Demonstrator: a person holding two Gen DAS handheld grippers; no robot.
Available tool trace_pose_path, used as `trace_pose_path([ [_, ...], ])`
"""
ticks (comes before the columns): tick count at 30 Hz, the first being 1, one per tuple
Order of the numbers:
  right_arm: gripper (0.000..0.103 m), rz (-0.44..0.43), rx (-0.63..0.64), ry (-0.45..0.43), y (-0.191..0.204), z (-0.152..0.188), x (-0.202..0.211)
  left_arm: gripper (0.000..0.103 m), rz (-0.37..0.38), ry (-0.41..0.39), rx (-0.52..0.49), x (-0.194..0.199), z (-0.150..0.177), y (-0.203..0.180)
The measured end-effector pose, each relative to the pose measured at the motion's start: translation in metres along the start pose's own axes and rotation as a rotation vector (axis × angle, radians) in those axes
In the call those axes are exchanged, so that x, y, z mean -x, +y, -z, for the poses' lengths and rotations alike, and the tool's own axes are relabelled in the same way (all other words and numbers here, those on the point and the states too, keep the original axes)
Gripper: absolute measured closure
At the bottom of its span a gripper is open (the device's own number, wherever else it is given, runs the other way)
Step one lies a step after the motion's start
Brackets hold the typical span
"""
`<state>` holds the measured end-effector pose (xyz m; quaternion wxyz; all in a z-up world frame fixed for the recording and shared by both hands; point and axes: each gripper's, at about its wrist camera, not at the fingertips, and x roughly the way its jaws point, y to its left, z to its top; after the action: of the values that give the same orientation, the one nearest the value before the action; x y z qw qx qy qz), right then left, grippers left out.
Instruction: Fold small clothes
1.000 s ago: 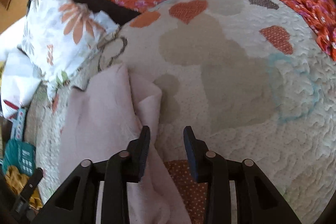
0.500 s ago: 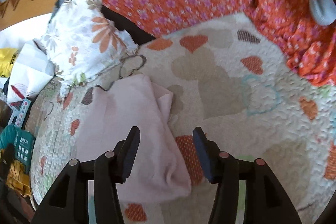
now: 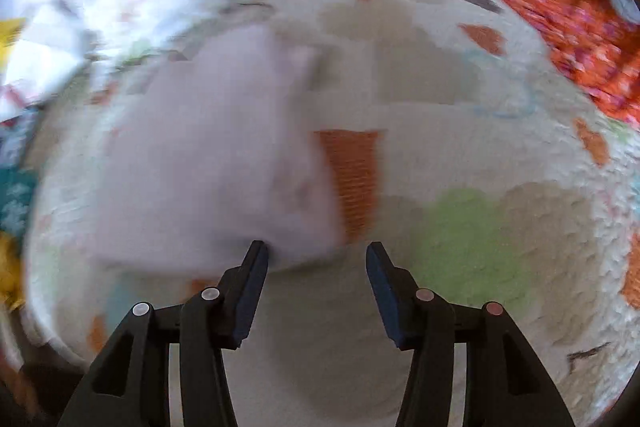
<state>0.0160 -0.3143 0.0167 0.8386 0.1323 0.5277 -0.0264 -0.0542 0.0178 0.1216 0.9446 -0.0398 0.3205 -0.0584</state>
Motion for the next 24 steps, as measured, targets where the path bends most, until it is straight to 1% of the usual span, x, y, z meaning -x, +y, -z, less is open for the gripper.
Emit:
trace_pose_path([
  [1, 0.048, 0.053, -0.040, -0.008, -0.009, -0.003, -0.002, 0.000, -0.009, 0.009, -0.007, -0.003, 0.003, -0.001],
  [3, 0.047, 0.103, -0.160, -0.020, -0.034, -0.006, 0.001, 0.000, -0.017, 0.029, -0.015, -0.009, 0.009, -0.002],
  [5, 0.047, 0.081, -0.232, -0.031, -0.051, -0.006, 0.008, 0.000, -0.031, 0.062, -0.017, -0.018, 0.014, -0.004],
  [7, 0.047, 0.050, -0.233, -0.048, -0.051, -0.004, 0.015, 0.000, -0.049, 0.102, -0.016, -0.028, 0.019, -0.005],
  [9, 0.045, 0.025, -0.187, -0.068, -0.039, 0.000, 0.022, 0.000, -0.068, 0.136, -0.017, -0.037, 0.024, -0.006],
  [11, 0.042, 0.002, -0.118, -0.078, -0.018, 0.007, 0.027, 0.000, -0.088, 0.157, -0.021, -0.043, 0.028, -0.008],
  [14, 0.041, -0.020, -0.023, -0.079, 0.010, 0.016, 0.030, 0.000, -0.124, 0.162, -0.045, -0.049, 0.033, -0.012],
  [16, 0.039, -0.015, 0.037, -0.087, 0.029, 0.020, 0.030, 0.000, -0.143, 0.164, -0.061, -0.052, 0.035, -0.014],
  [19, 0.035, -0.008, 0.102, -0.092, 0.046, 0.027, 0.029, 0.000, -0.148, 0.192, -0.074, -0.059, 0.040, -0.017],
  [24, 0.035, 0.005, 0.180, -0.067, 0.064, 0.035, 0.020, 0.000, -0.137, 0.241, -0.083, -0.069, 0.046, -0.019],
])
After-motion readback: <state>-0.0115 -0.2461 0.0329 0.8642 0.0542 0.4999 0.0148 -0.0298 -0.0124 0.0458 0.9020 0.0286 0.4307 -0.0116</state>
